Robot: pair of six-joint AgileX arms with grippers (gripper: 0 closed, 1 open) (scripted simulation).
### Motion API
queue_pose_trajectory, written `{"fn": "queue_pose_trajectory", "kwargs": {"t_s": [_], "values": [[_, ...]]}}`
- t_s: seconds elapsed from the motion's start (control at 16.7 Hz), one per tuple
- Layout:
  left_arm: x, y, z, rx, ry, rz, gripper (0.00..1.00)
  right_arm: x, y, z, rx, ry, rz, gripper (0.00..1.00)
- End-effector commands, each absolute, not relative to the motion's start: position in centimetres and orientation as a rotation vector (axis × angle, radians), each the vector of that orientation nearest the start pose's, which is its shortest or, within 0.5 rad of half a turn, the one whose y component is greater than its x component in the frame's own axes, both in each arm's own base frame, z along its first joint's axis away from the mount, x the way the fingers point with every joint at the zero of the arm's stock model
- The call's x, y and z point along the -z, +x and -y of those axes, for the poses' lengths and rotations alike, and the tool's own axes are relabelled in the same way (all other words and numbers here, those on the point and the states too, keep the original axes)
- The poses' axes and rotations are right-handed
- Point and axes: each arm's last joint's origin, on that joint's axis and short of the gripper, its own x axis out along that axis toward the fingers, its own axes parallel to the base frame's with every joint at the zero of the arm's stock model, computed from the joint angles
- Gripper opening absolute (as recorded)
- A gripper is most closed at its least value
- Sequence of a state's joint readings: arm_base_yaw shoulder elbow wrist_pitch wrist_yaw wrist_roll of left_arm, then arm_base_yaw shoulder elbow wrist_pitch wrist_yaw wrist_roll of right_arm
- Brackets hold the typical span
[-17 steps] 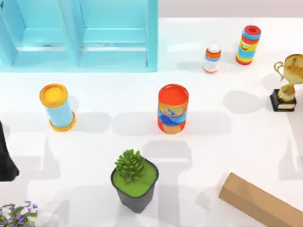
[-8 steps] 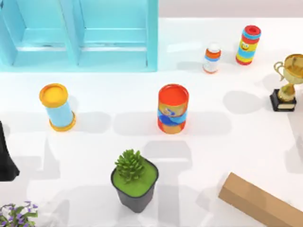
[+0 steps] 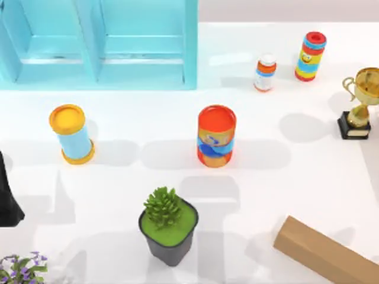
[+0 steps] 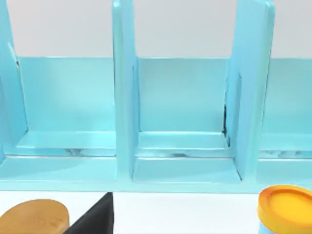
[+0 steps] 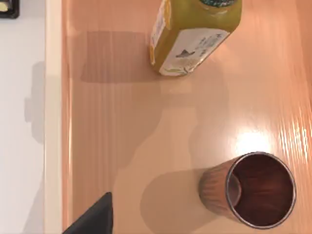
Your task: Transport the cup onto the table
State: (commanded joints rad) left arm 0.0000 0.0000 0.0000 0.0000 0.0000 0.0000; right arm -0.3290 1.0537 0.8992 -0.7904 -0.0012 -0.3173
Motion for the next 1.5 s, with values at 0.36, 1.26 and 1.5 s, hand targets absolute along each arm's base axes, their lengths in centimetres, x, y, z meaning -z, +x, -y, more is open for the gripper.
{"fn": "queue_pose_trajectory", "kwargs": {"t_s": [0.36, 1.26, 1.5], "values": [[-16.0, 10.6, 0.1, 0.0, 0.0, 0.0, 1.0, -27.3, 25.5, 12.8, 0.08, -0.065, -1.379, 1.0], [-16.0, 10.6, 0.1, 0.0, 0.0, 0.0, 1.0, -26.3, 27.3, 16.5, 0.006, 0.01, -1.573, 1.0], [-16.0, 10.6, 0.1, 0.0, 0.0, 0.0, 1.0, -26.5, 25.5, 15.5, 0.006, 0.009, -1.571, 1.0]]}}
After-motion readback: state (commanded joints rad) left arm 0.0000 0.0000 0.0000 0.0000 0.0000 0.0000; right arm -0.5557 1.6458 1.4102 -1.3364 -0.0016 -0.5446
